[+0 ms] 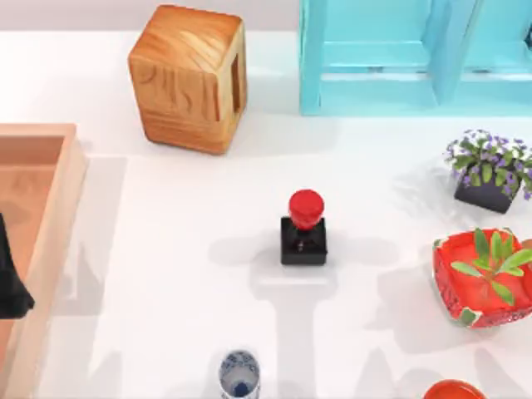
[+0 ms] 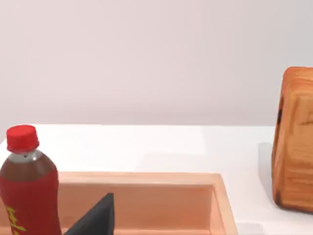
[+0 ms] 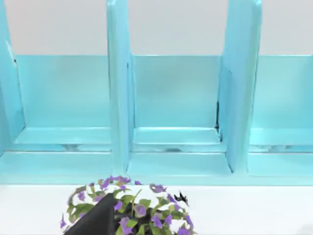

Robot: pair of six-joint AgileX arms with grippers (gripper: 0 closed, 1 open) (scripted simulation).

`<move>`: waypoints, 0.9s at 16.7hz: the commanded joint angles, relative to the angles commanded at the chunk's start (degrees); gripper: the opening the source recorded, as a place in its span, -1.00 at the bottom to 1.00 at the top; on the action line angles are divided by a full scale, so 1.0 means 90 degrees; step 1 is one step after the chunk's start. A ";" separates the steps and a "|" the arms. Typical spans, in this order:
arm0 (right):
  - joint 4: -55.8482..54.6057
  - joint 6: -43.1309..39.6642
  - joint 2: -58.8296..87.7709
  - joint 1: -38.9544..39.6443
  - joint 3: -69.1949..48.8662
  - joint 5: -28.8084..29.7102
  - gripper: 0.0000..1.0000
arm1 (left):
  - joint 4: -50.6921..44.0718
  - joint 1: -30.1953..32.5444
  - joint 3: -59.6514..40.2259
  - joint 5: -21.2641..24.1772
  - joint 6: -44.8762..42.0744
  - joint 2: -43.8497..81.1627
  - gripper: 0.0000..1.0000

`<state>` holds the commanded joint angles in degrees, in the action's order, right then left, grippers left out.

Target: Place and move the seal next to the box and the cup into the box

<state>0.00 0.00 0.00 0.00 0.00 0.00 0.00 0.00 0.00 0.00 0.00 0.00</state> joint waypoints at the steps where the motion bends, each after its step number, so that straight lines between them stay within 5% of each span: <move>1: 0.0000 0.0000 0.0000 0.0000 0.0000 0.0000 1.00 | 0.0000 0.0000 0.0000 0.0000 0.0000 0.0000 1.00; 7: 0.0000 0.0000 0.0000 0.0000 0.0000 0.0000 1.00 | -0.0591 0.0295 -0.0922 0.0006 0.0272 0.0909 1.00; 15: 0.0000 0.0000 0.0000 0.0000 0.0000 0.0000 1.00 | -0.3148 0.1563 -0.4876 0.0028 0.1459 0.4876 1.00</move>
<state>0.00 0.00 0.00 0.00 0.00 0.00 -28.33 14.06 -43.89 0.25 13.13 43.89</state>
